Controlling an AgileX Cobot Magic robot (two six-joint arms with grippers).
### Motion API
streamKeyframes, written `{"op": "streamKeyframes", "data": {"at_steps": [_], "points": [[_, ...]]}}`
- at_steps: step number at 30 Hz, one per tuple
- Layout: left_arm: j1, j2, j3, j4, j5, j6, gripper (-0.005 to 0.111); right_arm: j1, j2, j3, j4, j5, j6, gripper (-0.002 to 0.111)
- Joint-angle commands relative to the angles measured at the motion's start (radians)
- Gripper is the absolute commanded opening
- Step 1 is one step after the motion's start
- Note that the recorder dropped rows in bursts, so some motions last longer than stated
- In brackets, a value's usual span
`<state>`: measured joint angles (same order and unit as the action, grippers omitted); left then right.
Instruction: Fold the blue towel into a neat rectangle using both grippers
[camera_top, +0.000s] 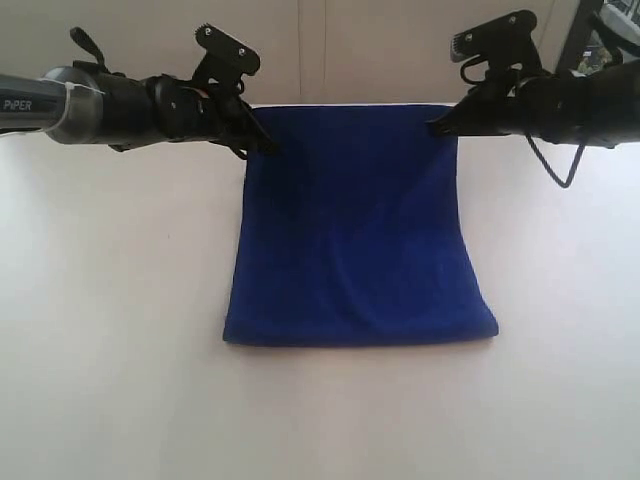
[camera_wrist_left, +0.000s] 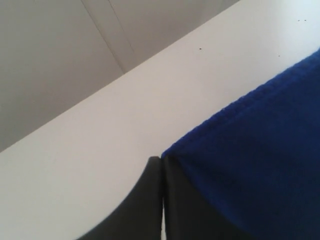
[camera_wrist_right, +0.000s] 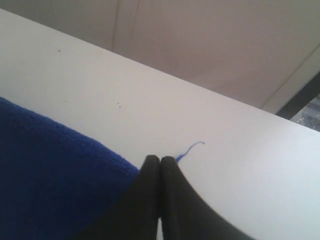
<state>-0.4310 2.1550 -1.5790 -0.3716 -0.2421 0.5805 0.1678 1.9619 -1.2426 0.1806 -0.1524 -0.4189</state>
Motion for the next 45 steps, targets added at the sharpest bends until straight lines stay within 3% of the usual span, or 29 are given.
{"op": "streamKeyframes", "data": {"at_steps": [1,18,45], "points": [[0.000,-0.003,-0.006,-0.006,-0.034,0.003,0.000,-0.010,0.021,-0.003,0.005,-0.059,0.005,0.000],[0.000,0.035,-0.006,-0.004,-0.059,0.026,0.000,-0.010,0.111,-0.003,0.005,-0.163,0.005,0.000],[0.000,0.141,-0.006,-0.004,-0.214,-0.036,0.000,-0.010,0.207,-0.003,0.002,-0.283,0.016,0.000]]}}
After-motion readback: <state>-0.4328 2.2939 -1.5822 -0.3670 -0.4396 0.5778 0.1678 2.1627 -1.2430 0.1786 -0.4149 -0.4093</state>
